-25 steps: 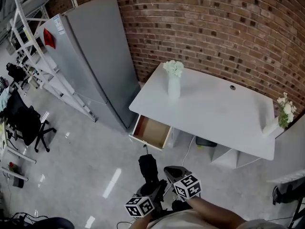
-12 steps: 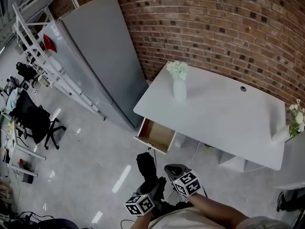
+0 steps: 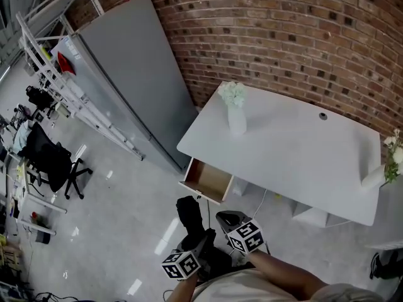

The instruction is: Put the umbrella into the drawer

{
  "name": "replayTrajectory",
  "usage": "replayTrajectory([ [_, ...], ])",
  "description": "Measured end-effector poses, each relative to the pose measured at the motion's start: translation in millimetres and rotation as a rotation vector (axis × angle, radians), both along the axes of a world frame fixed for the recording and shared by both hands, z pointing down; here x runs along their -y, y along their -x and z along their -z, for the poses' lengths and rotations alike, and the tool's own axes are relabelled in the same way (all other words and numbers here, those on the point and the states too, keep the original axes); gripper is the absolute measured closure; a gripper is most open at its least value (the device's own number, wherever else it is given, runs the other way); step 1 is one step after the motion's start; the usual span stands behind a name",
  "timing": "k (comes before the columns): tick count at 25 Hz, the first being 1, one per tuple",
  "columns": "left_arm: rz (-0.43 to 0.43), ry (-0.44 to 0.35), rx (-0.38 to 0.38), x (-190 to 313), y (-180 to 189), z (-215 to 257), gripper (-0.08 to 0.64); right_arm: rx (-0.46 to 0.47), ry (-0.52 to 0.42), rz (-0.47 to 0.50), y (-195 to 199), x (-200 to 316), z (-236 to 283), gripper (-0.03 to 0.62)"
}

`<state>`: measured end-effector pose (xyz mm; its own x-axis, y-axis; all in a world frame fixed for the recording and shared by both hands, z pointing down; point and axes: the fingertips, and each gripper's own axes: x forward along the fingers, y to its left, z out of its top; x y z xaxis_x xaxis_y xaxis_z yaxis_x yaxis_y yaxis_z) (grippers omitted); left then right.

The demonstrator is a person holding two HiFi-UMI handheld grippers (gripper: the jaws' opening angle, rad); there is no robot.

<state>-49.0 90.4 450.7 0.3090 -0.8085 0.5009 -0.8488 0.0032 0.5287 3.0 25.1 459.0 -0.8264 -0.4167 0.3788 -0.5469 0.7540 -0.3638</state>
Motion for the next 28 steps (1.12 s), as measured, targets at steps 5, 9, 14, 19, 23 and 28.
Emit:
replayTrajectory([
  [5, -0.06, -0.002, 0.008, 13.4, -10.6, -1.1, 0.305, -0.001, -0.005, -0.051, -9.5, 17.4, 0.5, 0.575],
  [9, -0.135, 0.01, -0.015, 24.0, -24.2, -12.0, 0.305, -0.016, -0.004, -0.082, -9.6, 29.9, -6.4, 0.575],
  [14, -0.177, 0.017, -0.025, 45.7, -18.9, -17.7, 0.305, -0.039, 0.008, -0.108, -1.2, 49.2, -13.4, 0.575],
  [19, -0.175, 0.019, -0.081, 70.9, 20.1, -25.0, 0.305, -0.092, 0.056, -0.095, 38.1, 64.4, -35.5, 0.575],
  [23, -0.173, 0.043, -0.079, 100.8, 51.1, -39.7, 0.305, -0.152, 0.062, -0.087, 56.0, 75.2, -38.4, 0.575],
  [28, -0.181, 0.08, -0.102, 128.6, 62.9, -65.0, 0.305, -0.205, 0.068, -0.119, 58.5, 97.7, -46.2, 0.575],
])
